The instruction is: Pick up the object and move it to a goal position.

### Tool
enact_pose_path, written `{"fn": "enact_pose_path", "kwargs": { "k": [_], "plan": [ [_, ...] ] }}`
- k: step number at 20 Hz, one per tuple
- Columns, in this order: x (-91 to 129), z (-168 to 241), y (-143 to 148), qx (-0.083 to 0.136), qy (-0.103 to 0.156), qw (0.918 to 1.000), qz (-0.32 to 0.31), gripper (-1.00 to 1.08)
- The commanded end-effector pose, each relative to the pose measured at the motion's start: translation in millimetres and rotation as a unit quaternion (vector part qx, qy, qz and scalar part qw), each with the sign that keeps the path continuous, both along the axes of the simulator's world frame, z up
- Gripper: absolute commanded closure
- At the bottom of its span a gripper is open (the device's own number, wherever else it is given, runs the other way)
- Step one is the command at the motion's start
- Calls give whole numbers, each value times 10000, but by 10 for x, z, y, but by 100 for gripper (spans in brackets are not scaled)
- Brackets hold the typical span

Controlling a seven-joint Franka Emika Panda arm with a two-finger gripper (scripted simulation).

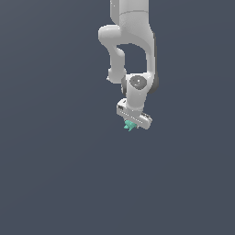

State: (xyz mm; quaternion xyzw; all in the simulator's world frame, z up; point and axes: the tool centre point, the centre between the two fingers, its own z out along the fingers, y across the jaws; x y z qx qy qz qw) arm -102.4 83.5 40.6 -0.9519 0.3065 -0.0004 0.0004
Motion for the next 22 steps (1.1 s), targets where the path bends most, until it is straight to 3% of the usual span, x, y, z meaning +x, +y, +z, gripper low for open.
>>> {"fn": "enact_pose_path", "kwargs": {
  "k": [1, 11, 22],
  "plan": [
    [-1, -9, -6, -3, 5, 10000, -4, 108],
    [121, 106, -5, 0, 1, 10000, 0, 108],
    [659, 573, -25, -4, 1, 10000, -1, 108]
  ]
}}
